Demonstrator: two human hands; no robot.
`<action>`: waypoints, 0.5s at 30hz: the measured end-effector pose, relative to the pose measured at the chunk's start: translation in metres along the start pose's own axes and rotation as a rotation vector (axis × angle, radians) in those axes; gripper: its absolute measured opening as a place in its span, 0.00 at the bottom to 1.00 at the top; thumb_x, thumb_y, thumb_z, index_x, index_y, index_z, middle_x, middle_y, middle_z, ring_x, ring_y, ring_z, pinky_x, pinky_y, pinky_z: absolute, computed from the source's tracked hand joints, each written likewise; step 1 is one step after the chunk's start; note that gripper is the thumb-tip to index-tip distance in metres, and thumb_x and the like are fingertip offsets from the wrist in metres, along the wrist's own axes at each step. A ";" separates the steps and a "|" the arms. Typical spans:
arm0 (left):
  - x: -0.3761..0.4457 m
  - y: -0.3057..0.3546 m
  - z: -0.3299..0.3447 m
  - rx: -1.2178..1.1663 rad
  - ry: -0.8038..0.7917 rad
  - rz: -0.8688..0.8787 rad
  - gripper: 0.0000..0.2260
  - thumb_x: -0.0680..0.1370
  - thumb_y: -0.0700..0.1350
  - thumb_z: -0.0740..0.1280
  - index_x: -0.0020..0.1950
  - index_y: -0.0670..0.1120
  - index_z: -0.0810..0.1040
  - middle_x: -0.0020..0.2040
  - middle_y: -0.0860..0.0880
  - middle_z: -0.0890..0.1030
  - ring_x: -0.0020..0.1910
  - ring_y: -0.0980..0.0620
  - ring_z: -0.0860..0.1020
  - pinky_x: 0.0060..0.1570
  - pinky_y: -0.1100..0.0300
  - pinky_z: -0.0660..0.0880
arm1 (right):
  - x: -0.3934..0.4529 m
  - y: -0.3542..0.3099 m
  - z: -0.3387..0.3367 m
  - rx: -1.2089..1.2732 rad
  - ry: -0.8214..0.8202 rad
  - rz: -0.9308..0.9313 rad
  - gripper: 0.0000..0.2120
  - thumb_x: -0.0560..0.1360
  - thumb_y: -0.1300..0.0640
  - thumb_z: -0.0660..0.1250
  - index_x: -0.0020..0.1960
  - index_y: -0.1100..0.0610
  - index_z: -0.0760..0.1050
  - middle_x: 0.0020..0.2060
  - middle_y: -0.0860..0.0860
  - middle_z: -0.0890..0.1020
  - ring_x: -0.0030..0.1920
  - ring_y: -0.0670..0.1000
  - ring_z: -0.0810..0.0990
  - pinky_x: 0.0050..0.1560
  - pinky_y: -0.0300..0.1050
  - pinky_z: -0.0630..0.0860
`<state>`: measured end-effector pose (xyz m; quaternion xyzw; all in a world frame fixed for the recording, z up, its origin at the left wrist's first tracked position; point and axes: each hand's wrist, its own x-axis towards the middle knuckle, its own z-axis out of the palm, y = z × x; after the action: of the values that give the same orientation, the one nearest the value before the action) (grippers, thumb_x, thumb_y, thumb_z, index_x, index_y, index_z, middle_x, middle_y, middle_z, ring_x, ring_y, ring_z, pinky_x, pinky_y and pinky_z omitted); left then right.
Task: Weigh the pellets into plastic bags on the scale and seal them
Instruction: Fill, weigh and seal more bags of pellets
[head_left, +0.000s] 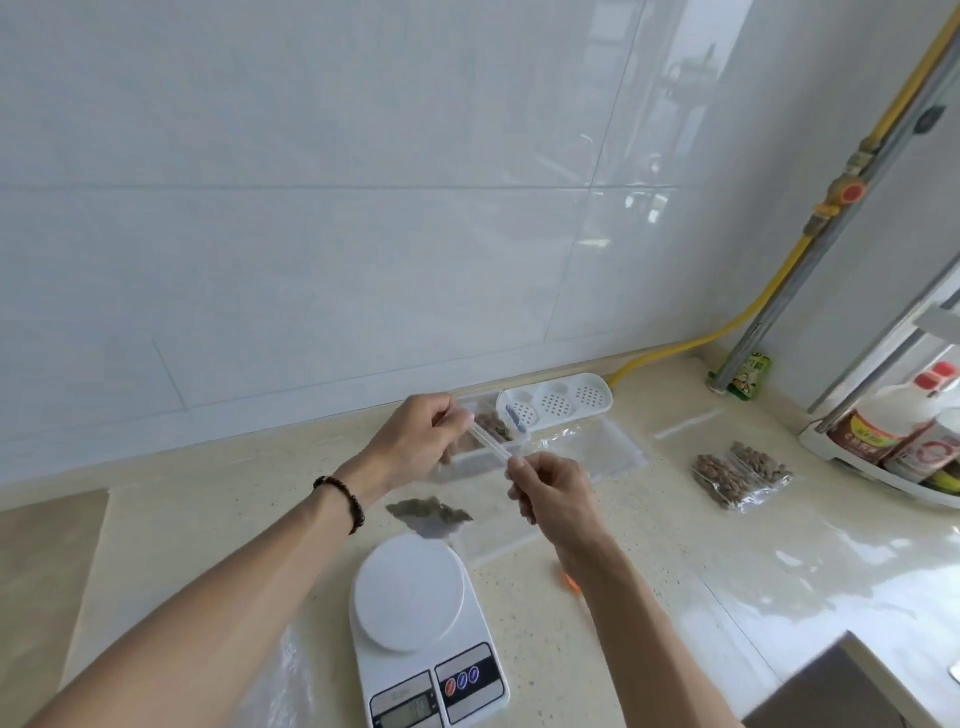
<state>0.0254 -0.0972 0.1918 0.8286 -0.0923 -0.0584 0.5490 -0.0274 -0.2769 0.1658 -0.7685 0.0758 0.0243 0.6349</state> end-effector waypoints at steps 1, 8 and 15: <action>-0.001 0.003 -0.002 -0.010 0.010 0.015 0.13 0.81 0.45 0.64 0.41 0.37 0.75 0.30 0.53 0.76 0.29 0.55 0.75 0.37 0.58 0.74 | -0.001 -0.005 -0.001 -0.029 0.018 -0.030 0.12 0.79 0.56 0.67 0.39 0.59 0.79 0.28 0.49 0.79 0.27 0.44 0.72 0.30 0.37 0.70; -0.011 0.018 -0.007 -0.079 0.060 0.138 0.12 0.79 0.42 0.67 0.36 0.42 0.74 0.29 0.52 0.75 0.30 0.53 0.74 0.34 0.58 0.74 | -0.008 -0.032 -0.002 -0.060 0.015 -0.159 0.10 0.75 0.54 0.71 0.36 0.55 0.81 0.31 0.52 0.76 0.33 0.49 0.70 0.36 0.45 0.69; -0.023 0.026 -0.016 -0.159 -0.006 0.160 0.08 0.78 0.40 0.69 0.39 0.41 0.79 0.31 0.46 0.79 0.31 0.51 0.77 0.38 0.54 0.77 | -0.009 -0.047 0.000 -0.285 0.064 -0.201 0.10 0.77 0.58 0.69 0.36 0.56 0.79 0.28 0.47 0.75 0.28 0.43 0.69 0.33 0.41 0.68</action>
<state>0.0043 -0.0879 0.2213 0.7722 -0.1547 -0.0239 0.6157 -0.0289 -0.2673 0.2128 -0.8548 0.0145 -0.0531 0.5160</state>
